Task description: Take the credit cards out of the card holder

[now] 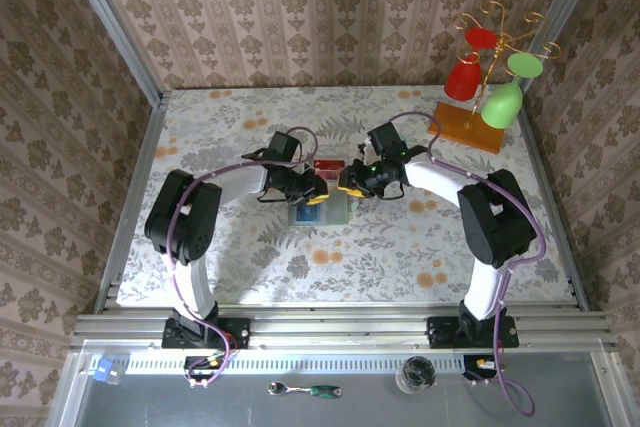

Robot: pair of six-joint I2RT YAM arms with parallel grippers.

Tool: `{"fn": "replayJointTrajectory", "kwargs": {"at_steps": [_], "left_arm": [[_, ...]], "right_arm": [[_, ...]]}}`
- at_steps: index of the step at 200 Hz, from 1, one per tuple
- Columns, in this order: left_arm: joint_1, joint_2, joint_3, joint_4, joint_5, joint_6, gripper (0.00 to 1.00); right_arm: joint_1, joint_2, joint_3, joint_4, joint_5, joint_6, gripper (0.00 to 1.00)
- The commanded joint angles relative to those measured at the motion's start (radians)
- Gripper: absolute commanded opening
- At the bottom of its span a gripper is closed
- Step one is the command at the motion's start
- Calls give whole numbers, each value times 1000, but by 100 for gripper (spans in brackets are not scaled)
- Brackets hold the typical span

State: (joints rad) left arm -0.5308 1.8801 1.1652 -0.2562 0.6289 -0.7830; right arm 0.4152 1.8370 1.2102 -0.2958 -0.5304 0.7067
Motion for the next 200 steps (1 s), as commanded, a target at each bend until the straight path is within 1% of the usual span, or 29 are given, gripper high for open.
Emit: {"fn": "replayJointTrajectory", "kwargs": {"at_steps": [1,54,87,91,104,139,200], "left_arm": [[-20,27,44,-23,8,-13,22],[-44,77,78,-12,8,-24,23],[-53,97,100,-11,8,-28,27],[-53,99,101,-9,35,-28,27],[-55,100,106,-9,38,-29,28],[-54,100,111,6,50,-33,31],[-30,74,88,27,60,-27,31]], "right_arm": [[-17,-43,-22,-37,7,-29,34],[-41,-66,-52,-37,-2,-37,34],[-48,-70,-58,-37,-6,-41,34],[-48,-70,-58,-38,-6,-41,34],[-50,-68,-58,-37,-8,-40,34],[-49,-64,-60,-28,-14,-32,34],[-29,-40,-41,-19,-20,-10,34]]}}
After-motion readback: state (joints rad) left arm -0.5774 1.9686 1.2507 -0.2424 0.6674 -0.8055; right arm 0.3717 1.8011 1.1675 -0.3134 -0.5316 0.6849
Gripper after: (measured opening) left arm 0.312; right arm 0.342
